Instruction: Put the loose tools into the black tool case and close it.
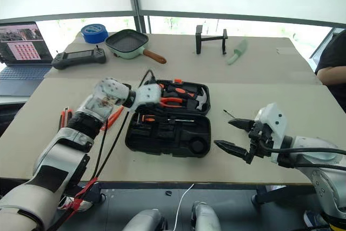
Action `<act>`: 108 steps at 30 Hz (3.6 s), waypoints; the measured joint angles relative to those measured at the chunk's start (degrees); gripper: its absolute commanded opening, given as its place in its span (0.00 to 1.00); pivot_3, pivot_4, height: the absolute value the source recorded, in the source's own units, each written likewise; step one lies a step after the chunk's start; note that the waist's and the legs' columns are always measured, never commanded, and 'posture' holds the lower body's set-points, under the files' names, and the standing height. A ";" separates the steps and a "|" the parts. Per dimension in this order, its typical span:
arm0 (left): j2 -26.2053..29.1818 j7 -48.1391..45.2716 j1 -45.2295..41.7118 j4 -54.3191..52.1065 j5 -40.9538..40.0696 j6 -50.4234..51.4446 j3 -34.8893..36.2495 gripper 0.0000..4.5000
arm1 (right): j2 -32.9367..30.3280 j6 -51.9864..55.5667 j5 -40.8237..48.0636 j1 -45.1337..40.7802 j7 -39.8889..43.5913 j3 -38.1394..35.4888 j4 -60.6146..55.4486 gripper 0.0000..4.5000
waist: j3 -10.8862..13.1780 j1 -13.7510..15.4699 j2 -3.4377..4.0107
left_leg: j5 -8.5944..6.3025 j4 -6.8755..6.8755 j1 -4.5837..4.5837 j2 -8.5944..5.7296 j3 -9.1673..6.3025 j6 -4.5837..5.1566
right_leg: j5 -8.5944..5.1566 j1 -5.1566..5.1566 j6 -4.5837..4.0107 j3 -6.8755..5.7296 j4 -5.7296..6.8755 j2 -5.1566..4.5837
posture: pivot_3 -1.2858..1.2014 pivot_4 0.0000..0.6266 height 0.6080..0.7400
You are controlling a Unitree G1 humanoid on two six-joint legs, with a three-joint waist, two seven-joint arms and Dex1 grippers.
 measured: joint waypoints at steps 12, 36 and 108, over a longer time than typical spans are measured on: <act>15.29 -11.37 13.60 -39.59 -28.70 34.71 9.46 0.98 | -3.51 -9.00 -13.25 -6.82 3.04 3.12 26.47 1.00 | 0.03 -1.78 0.11 | 0.05 -0.22 0.66 -0.02 0.06 -0.15 | -0.01 0.54 -0.03 0.19 -0.08 0.01 | 0.52 0.24 1.00; 26.81 -9.78 21.64 -45.65 -28.66 30.39 8.35 1.00 | -1.00 -20.87 -20.11 -22.73 18.22 11.90 49.66 0.23 | 0.20 -2.48 0.49 | 0.23 -0.83 1.02 0.03 0.05 -0.48 | -0.14 0.60 -0.27 0.18 -0.15 -0.03 | 0.52 0.24 1.00; 25.01 -4.83 25.30 -39.66 -23.56 24.05 7.59 1.00 | 28.02 -10.45 -30.52 -38.62 12.94 36.73 28.93 0.01 | 0.14 -3.12 0.36 | 0.31 -0.49 0.20 -0.09 -0.06 -0.61 | -0.09 -0.33 -0.42 0.00 0.69 0.04 | 0.52 0.24 1.00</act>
